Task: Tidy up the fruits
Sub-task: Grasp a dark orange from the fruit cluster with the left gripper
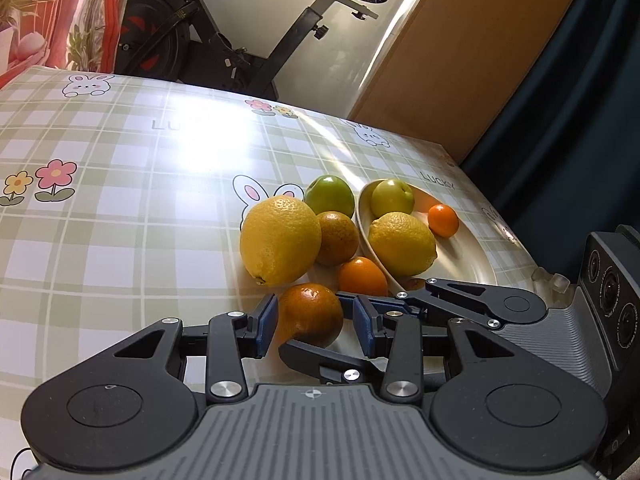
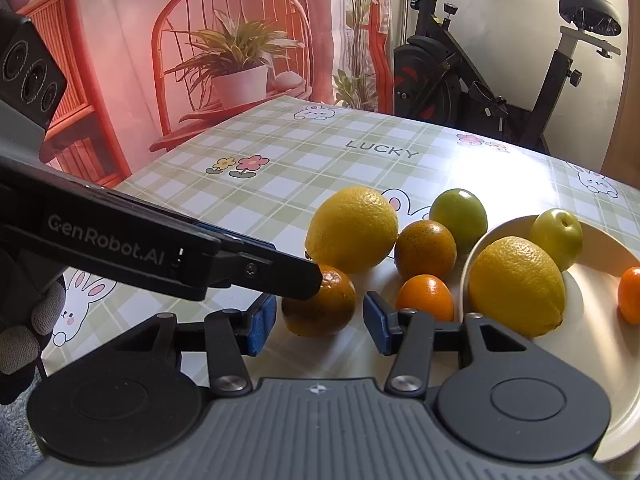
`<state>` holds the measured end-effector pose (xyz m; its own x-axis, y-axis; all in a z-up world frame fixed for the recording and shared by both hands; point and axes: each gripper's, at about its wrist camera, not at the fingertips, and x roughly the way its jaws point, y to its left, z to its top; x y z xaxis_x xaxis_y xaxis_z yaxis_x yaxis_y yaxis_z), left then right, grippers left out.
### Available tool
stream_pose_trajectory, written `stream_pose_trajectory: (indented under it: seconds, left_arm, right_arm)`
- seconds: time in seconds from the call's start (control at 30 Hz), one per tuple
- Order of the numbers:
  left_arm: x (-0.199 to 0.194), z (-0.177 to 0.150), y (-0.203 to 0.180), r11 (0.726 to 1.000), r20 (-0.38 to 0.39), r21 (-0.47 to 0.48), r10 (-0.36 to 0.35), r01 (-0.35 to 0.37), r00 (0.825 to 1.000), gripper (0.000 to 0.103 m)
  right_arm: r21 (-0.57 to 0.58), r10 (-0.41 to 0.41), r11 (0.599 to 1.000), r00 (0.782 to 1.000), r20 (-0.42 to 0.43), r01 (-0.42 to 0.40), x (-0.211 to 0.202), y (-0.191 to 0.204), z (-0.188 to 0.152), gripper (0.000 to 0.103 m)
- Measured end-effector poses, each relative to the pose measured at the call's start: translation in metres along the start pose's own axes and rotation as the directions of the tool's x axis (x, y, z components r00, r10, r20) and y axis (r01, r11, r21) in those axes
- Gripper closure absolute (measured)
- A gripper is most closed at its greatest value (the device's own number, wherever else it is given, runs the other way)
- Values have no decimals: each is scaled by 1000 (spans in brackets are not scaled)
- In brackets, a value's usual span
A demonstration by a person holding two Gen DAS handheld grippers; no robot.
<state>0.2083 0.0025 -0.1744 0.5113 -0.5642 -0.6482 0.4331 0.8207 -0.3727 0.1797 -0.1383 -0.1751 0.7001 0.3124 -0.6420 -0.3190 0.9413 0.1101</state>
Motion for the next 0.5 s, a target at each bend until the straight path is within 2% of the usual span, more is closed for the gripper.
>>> stream_pose_trajectory:
  seconds: [0.1, 0.5]
  left_arm:
    - [5, -3, 0, 1000, 7, 2, 25, -25, 1000, 59]
    - [12, -6, 0, 999, -8, -1, 46, -46, 999, 60]
  right_arm:
    - [2, 1, 1000, 1000, -3, -1, 2, 2, -1, 51]
    - [51, -3, 999, 1000, -6, 3, 7, -1, -3, 53]
